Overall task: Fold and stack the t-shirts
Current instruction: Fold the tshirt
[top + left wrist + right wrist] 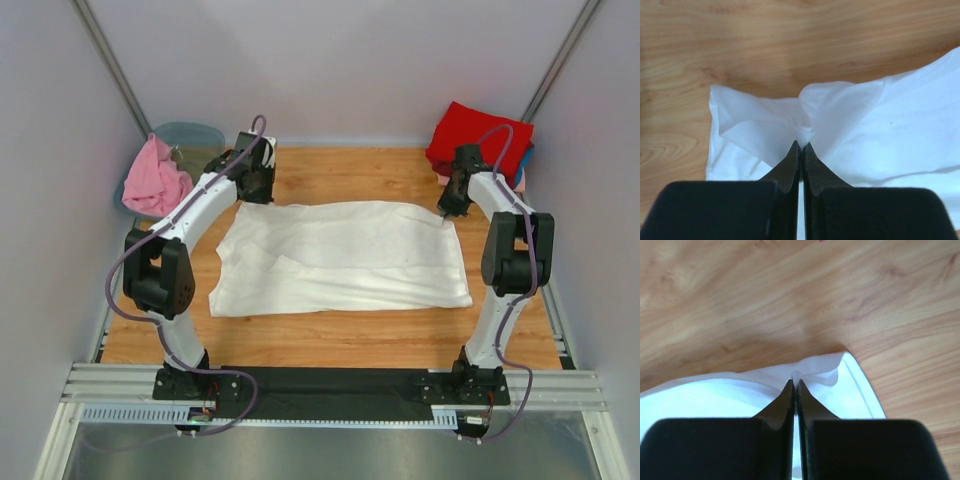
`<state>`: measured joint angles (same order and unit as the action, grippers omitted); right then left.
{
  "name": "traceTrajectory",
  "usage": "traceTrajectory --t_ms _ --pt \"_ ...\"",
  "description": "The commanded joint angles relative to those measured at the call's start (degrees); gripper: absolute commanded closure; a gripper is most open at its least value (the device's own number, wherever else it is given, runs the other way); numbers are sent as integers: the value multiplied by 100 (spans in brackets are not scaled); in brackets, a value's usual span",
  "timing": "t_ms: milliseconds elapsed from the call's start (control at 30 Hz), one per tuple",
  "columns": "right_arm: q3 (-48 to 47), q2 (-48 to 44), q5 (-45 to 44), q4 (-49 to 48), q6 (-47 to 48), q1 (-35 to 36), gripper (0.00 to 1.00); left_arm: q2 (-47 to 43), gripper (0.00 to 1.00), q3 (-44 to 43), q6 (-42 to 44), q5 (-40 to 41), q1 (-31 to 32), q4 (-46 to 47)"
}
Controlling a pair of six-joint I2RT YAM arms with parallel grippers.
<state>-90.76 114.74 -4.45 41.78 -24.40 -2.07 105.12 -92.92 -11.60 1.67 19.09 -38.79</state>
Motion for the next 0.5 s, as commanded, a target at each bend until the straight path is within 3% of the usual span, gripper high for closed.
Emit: traceTrajectory --t_ms 0,167,467 --pt "348 -417 -179 -293 -38 -4 100 -535 100 528 -132 254 24 134" --pt "805 -680 -162 -486 -100 -145 100 -967 100 1284 -308 500 155 231" --pt "1658 -1366 -355 -759 -117 -198 100 -1503 100 1873 -572 1274 420 -103"
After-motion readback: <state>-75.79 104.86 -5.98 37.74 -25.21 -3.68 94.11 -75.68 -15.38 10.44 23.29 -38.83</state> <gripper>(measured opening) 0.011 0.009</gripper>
